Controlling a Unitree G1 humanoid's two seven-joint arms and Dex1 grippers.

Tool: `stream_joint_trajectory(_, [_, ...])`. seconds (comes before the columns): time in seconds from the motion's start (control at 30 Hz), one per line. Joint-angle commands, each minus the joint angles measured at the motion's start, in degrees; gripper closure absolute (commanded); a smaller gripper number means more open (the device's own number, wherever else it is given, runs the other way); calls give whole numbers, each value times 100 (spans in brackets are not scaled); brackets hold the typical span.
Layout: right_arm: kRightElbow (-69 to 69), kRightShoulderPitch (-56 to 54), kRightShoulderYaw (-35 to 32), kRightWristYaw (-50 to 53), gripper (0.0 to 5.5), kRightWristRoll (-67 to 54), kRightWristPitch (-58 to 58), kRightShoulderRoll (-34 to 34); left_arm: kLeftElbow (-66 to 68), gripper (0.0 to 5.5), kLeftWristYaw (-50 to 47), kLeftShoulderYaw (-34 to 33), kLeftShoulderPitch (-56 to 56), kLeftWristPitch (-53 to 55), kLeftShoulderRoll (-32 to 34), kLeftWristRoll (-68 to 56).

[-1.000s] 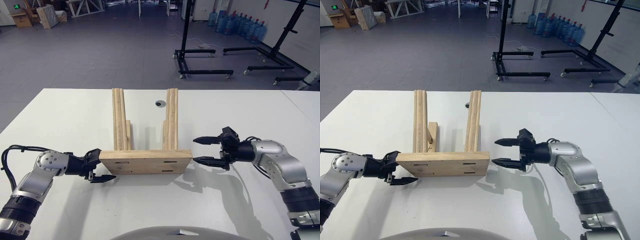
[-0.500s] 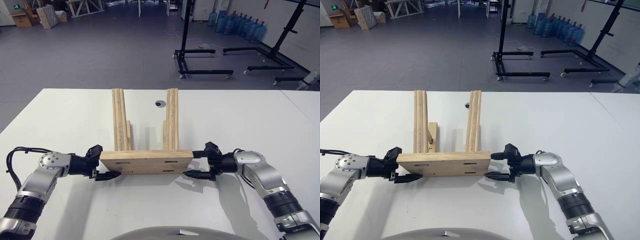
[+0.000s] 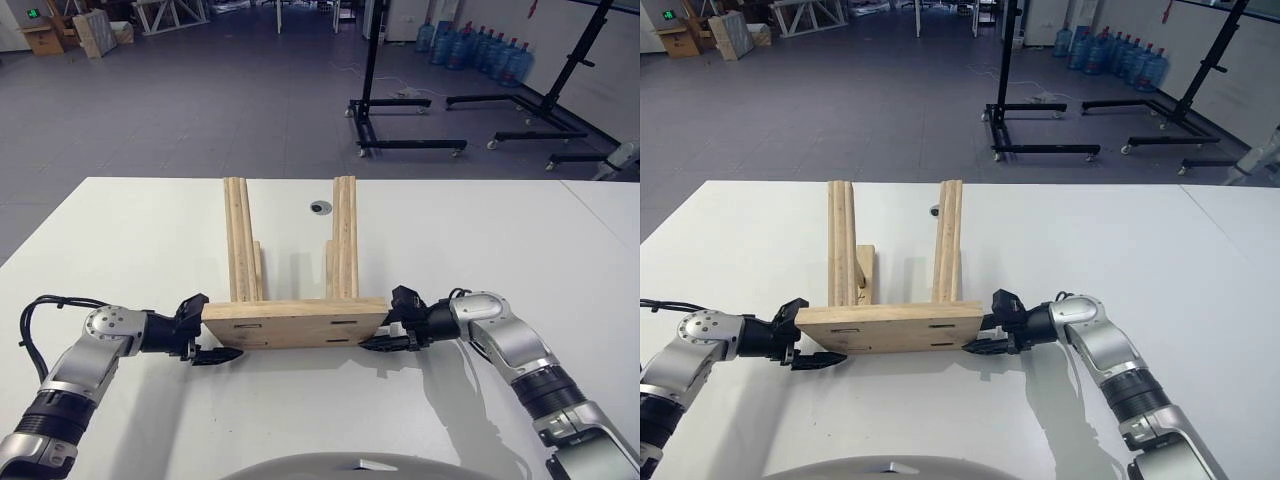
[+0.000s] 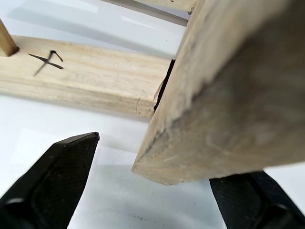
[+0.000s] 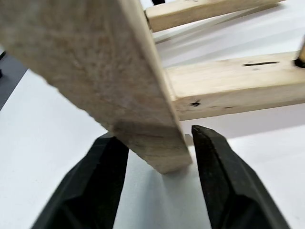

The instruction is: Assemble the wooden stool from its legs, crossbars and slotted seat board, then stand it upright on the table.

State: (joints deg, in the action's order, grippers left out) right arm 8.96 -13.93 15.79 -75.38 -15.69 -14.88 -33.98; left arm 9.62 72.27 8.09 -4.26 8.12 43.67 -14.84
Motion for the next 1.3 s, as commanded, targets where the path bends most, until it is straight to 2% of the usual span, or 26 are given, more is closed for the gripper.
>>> stream_joint_trajectory(0.03, [173,-206,-63,-4,386,-29,31,91,44,164,-2,67,-180,-10,-102,77])
stream_joint_trajectory(0.17, [465,-379,-119,-40,388,-8,154,135,98,164,-42,85,-177,-42,-228,78])
stream_joint_trajectory(0.33, [67,-319,-253,-254,388,-306,-32,63,-28,238,51,-90,-205,33,-346,-227])
stream_joint_trajectory(0.57, [-933,-19,-1063,-393,401,-1503,-1514,-313,-1228,335,199,-354,297,703,-252,-1033])
stream_joint_trajectory(0.7, [-1573,81,-1148,-674,402,-1949,-2204,-735,-2192,368,277,-810,692,1528,39,-1886])
stream_joint_trajectory(0.83, [-2276,165,-1388,-748,406,-2715,-3273,-1234,-3107,383,-13,-1523,386,2711,194,-3249])
stream_joint_trajectory(0.93, [-2719,176,-1813,-457,408,-3702,-4468,-1495,-3726,386,-354,-1908,294,3517,338,-4231])
stream_joint_trajectory(1.03, [-3003,-2,-2215,-181,408,-4947,-5947,-1892,-4068,391,-1123,-2298,155,4555,793,-6646])
stream_joint_trajectory(1.2, [-2343,-1081,-2329,-194,408,-6036,-7415,-2372,-4872,416,-1653,-2651,798,4856,1487,-8279])
stream_joint_trajectory(1.3, [-1710,-1823,-1879,-499,409,-6640,-7758,-2948,-5488,416,-2094,-2851,1321,4731,1680,-9181])
